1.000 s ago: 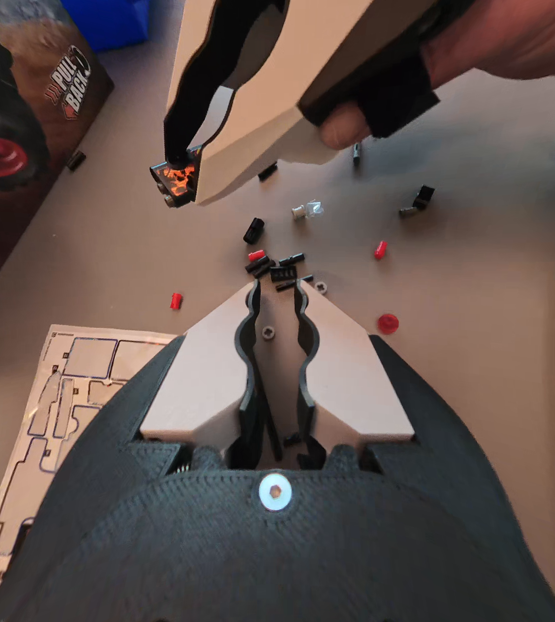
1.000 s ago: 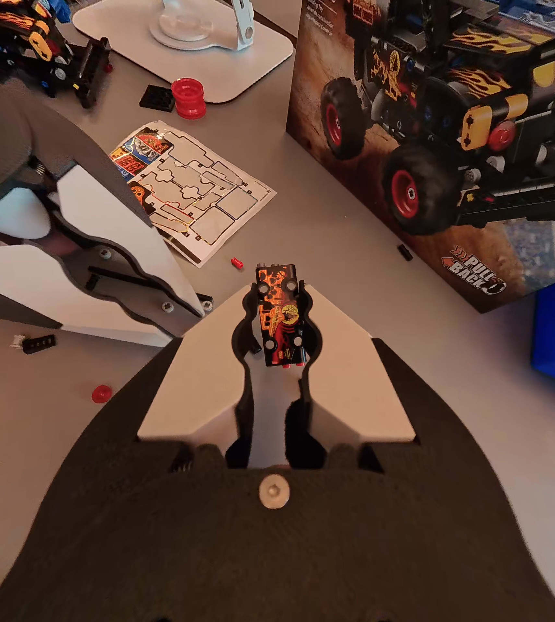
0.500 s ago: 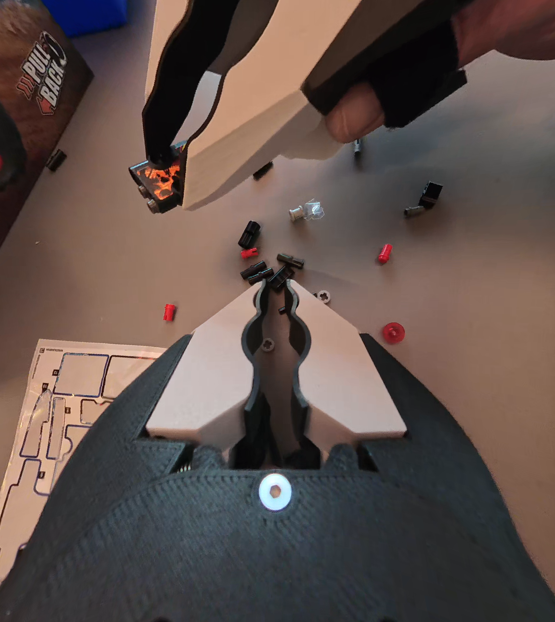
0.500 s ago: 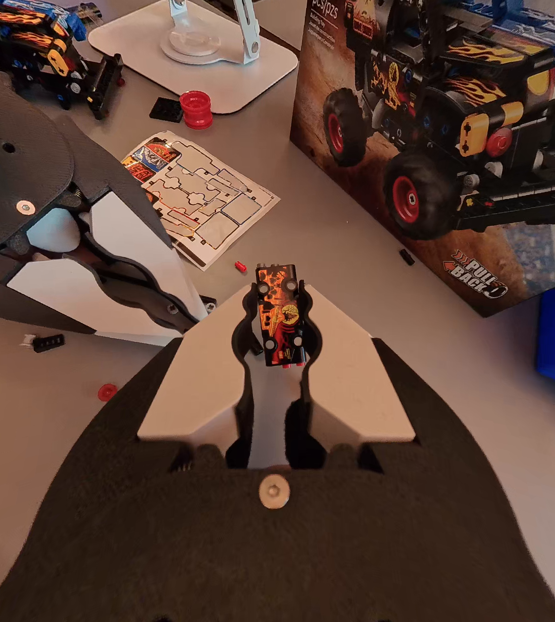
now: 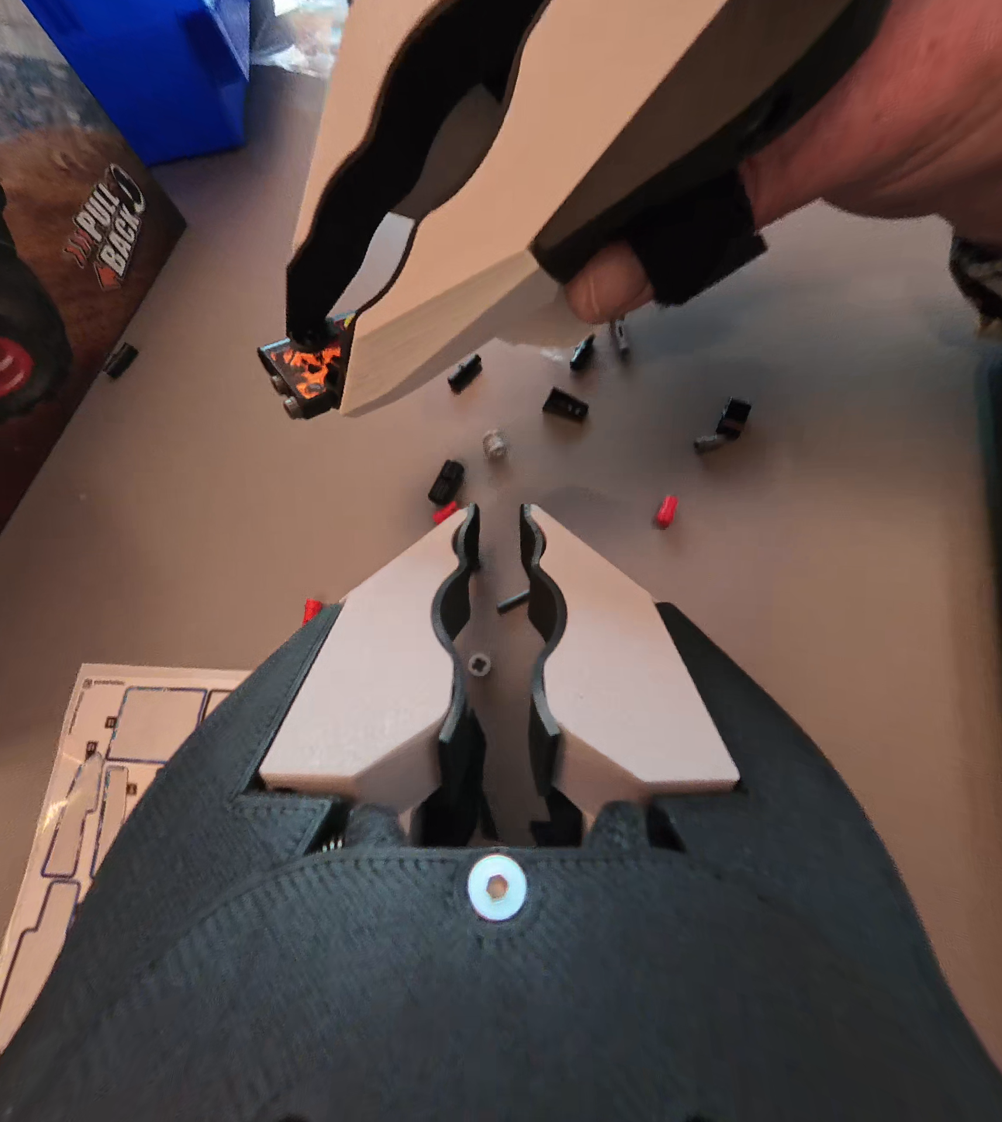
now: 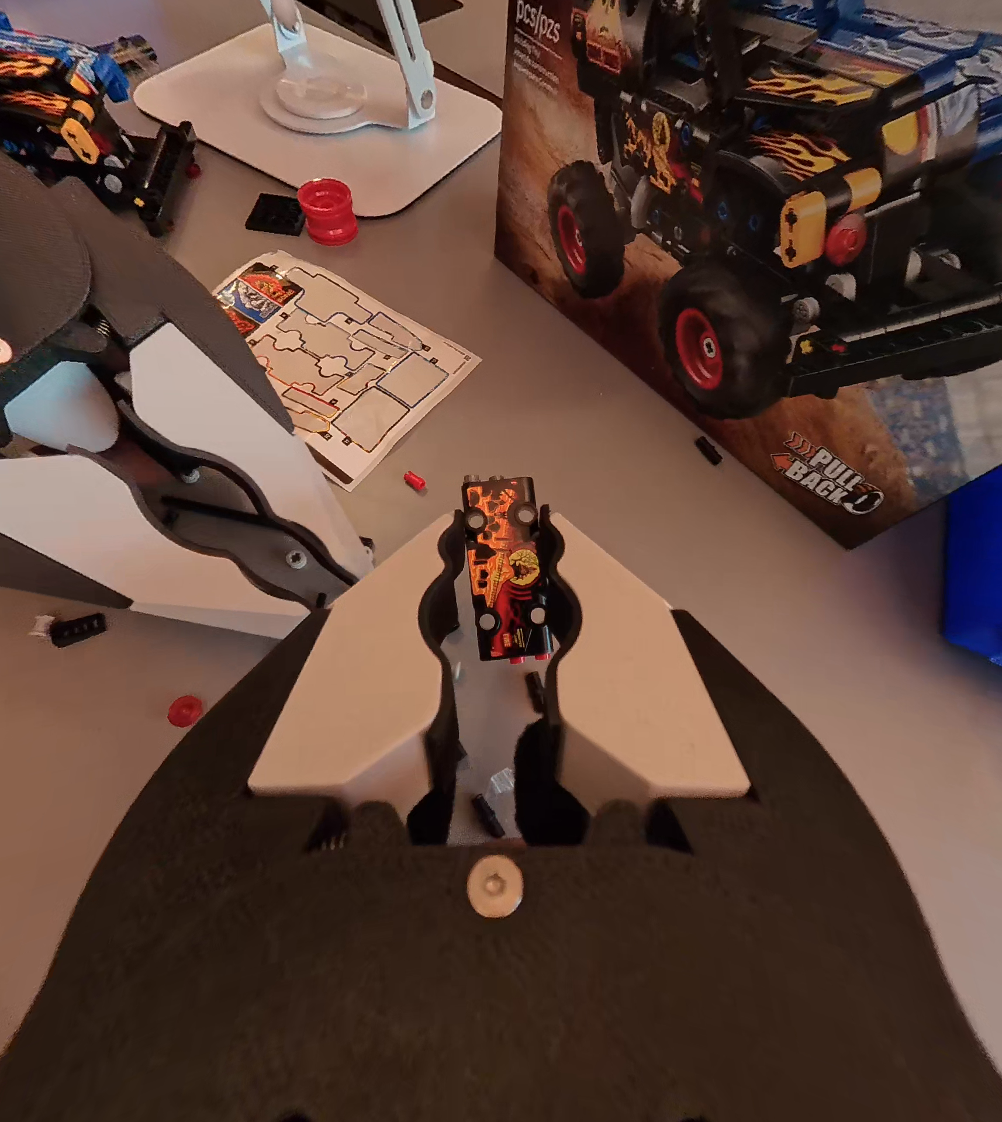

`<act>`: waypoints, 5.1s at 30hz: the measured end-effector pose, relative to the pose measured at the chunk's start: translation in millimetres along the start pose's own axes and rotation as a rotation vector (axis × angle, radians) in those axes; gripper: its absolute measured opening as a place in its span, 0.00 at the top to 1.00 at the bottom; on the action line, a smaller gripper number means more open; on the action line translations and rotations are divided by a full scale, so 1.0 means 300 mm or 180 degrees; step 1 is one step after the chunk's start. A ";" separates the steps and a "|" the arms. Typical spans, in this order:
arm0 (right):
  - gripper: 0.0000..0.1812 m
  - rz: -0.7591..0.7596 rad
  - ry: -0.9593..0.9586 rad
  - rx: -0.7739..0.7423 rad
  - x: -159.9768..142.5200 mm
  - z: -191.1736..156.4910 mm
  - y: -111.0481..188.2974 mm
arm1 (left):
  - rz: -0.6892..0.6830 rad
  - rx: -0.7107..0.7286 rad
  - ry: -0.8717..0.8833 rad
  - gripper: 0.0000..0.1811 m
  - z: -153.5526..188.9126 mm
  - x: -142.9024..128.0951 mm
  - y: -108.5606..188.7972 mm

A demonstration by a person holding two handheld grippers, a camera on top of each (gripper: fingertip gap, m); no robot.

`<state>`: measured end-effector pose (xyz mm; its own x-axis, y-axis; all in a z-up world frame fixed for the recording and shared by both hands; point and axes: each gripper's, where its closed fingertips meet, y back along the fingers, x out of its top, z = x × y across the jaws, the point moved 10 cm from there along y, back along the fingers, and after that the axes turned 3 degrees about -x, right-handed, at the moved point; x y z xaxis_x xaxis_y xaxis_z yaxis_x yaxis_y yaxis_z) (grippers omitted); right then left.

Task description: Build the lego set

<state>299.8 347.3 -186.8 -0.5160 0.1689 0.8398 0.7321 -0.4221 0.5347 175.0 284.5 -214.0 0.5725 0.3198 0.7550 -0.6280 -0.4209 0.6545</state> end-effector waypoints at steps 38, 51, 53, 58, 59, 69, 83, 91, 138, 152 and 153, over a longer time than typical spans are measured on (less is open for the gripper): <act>0.88 0.0624 -0.0002 -0.0099 0.024 0.020 0.077 | 0.0454 -0.0108 0.0433 0.95 0.017 0.076 0.065; 0.88 0.0925 0.1306 0.0140 0.134 -0.240 0.034 | 0.1869 -0.0958 0.1698 0.96 -0.142 -0.125 0.333; 0.88 0.0923 0.1328 0.0149 0.136 -0.248 0.031 | 0.1864 -0.0959 0.1675 0.96 -0.147 -0.130 0.329; 0.88 0.0863 0.1335 0.0129 0.135 -0.252 0.021 | 0.2042 -0.1147 0.1816 0.96 -0.153 -0.134 0.321; 0.88 0.0858 0.1329 0.0123 0.134 -0.252 0.019 | 0.2091 -0.1208 0.1854 0.96 -0.151 -0.132 0.320; 0.88 0.0881 0.1059 0.0292 0.133 -0.238 0.019 | 0.2289 -0.1049 0.1779 0.96 -0.143 -0.125 0.311; 0.89 0.0991 0.0678 0.0428 0.137 -0.218 0.026 | 0.2554 -0.1016 0.1900 0.96 -0.140 -0.126 0.300; 0.89 0.1028 0.0612 0.0344 0.143 -0.219 0.028 | 0.2765 -0.1164 0.2127 0.96 -0.139 -0.124 0.289; 0.88 0.0560 0.0671 0.0442 0.103 -0.205 -0.017 | -0.0968 0.1050 -0.0961 0.96 0.163 -0.286 0.308; 0.88 0.0562 0.0661 0.0434 0.102 -0.202 -0.015 | -0.0686 0.0757 -0.1556 0.94 0.291 -0.305 0.314; 0.88 0.0562 0.0657 0.0437 0.102 -0.202 -0.015 | -0.0678 0.0750 -0.1537 0.94 0.291 -0.306 0.317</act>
<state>253.6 300.3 -169.2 -0.4445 -0.0868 0.8915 0.8645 -0.3021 0.4017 108.6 141.0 -224.5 0.8839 0.0179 0.4673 -0.3698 -0.5851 0.7218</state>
